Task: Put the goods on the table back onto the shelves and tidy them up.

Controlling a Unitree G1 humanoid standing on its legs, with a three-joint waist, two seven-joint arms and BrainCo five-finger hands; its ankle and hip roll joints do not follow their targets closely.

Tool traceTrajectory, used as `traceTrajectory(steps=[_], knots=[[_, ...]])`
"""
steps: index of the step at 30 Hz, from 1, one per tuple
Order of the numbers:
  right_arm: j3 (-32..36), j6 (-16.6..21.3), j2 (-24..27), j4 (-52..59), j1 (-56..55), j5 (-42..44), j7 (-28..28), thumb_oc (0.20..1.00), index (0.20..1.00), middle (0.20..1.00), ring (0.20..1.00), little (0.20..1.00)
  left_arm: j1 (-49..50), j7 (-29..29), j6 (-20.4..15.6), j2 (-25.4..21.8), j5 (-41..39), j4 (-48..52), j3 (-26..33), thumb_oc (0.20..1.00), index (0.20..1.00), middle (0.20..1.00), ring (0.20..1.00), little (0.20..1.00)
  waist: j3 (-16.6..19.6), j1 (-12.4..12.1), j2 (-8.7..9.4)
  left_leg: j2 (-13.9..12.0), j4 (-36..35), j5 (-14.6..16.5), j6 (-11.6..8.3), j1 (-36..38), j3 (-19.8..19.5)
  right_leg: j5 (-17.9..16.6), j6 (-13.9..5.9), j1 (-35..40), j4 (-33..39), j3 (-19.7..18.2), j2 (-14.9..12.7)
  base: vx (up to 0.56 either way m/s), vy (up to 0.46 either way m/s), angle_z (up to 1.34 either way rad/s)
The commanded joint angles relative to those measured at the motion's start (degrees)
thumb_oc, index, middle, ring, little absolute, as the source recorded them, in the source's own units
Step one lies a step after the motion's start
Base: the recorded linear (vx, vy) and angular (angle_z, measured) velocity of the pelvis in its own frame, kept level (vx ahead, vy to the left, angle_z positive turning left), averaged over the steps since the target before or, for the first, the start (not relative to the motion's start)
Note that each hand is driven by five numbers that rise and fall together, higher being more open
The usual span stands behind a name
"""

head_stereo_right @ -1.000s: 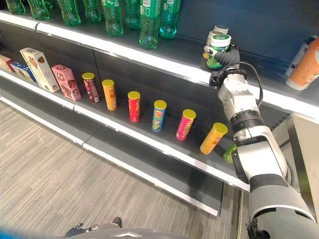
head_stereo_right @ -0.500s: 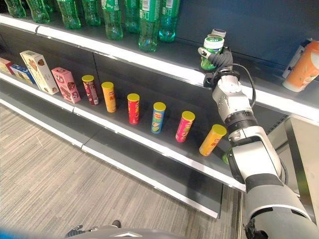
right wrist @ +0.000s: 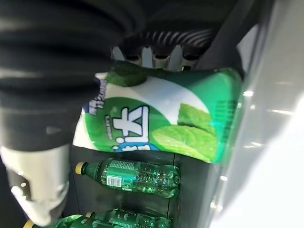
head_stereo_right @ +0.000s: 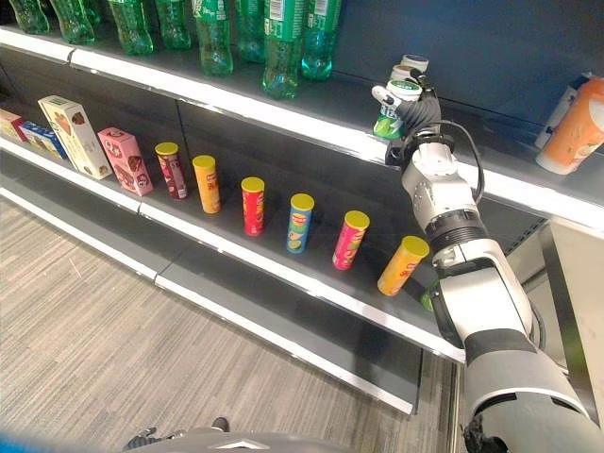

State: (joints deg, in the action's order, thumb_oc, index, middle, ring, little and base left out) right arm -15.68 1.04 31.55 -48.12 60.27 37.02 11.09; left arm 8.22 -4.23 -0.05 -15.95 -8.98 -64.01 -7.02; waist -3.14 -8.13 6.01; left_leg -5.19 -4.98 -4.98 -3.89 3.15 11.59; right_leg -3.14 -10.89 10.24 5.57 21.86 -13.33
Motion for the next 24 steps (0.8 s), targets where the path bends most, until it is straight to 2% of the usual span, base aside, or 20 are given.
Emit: traceTrajectory(steps=[1,8,14,16,21,22,23,24], knots=[[-2.2,2.5,0.9,-1.6,8.6,-0.5,0.3,1.0,1.0,1.0,1.0,1.0,-3.5,-0.9,-0.7,-1.1,-2.7,-3.6,-2.0,1.0,1.0,1.0,1.0,1.0,-1.0,-1.3,1.1,-1.6,2.1,5.7,-1.86,1.4,-0.6,2.7,0.54,-0.7,-3.1,-0.1,-0.9,0.0,0.0,0.0],[-1.9,3.9,4.5,5.3,7.5,-3.2,1.9,1.0,1.0,1.0,1.0,1.0,-3.2,-1.1,-0.7,-1.0,-2.9,-3.3,-1.4,1.0,1.0,1.0,1.0,1.0,-1.0,-0.6,1.08,-1.5,2.0,5.8,-1.77,1.6,-0.5,2.5,0.4,-0.7,-3.2,-0.3,-1.0,0.0,0.0,0.0],[-0.4,6.3,11.4,21.0,4.3,-9.5,5.1,1.0,1.0,1.0,1.0,1.0,-2.9,-1.9,-0.6,-0.6,-2.4,-3.3,-0.1,1.0,1.0,1.0,1.0,1.0,-1.0,1.2,1.13,-1.6,2.0,6.2,-1.7,2.0,0.1,2.4,0.26,-1.1,-3.1,-0.9,-1.1,0.0,0.002,-0.01],[3.4,7.8,15.9,30.6,0.1,-14.5,7.6,1.0,1.0,1.0,1.0,1.0,-2.9,-2.6,-0.6,-0.1,-1.6,-3.3,1.0,1.0,1.0,1.0,1.0,1.0,-0.8,2.8,0.99,-1.7,2.0,6.6,-1.62,2.4,0.7,2.4,0.16,-1.3,-3.1,-1.5,-1.2,0.0,0.016,-0.07],[8.4,8.4,18.4,38.7,-6.5,-16.5,8.1,1.0,1.0,1.0,1.0,1.0,-3.1,-2.7,-0.6,0.2,-0.5,-3.2,1.5,1.0,1.0,1.0,1.0,1.0,-0.7,3.9,0.94,-1.8,2.0,6.8,-1.52,2.7,1.3,2.3,0.06,-1.6,-3.2,-2.2,-1.1,0.0,0.014,-0.16],[12.3,9.6,19.8,43.3,-11.2,-16.7,7.9,1.0,1.0,1.0,1.0,1.0,-2.9,-2.8,-0.6,0.9,0.0,-2.5,2.1,1.0,1.0,1.0,1.0,1.0,-0.7,5.1,0.6,-1.8,2.1,7.1,-1.4,3.0,1.7,2.3,-0.04,-1.8,-3.1,-2.5,-1.1,0.01,0.016,-0.21],[12.8,9.5,19.8,43.7,-11.9,-16.8,7.9,1.0,1.0,1.0,1.0,1.0,-2.9,-2.8,-0.6,0.7,0.0,-2.5,1.9,1.0,1.0,1.0,1.0,1.0,-0.6,4.9,0.73,-1.8,2.1,7.1,-1.4,3.0,1.8,2.3,-0.04,-1.8,-3.1,-2.6,-1.1,0.02,0.044,-0.18],[19.3,11.6,20.7,50.0,-20.8,-14.2,5.3,1.0,1.0,1.0,1.0,1.0,-2.7,-2.4,-1.0,1.2,1.2,-1.9,2.0,1.0,1.0,1.0,1.0,1.0,-0.7,6.2,0.6,-1.8,2.1,7.3,-1.33,3.1,2.5,2.0,-0.31,-2.4,-3.1,-3.3,-1.2,0.01,0.038,-0.26]])
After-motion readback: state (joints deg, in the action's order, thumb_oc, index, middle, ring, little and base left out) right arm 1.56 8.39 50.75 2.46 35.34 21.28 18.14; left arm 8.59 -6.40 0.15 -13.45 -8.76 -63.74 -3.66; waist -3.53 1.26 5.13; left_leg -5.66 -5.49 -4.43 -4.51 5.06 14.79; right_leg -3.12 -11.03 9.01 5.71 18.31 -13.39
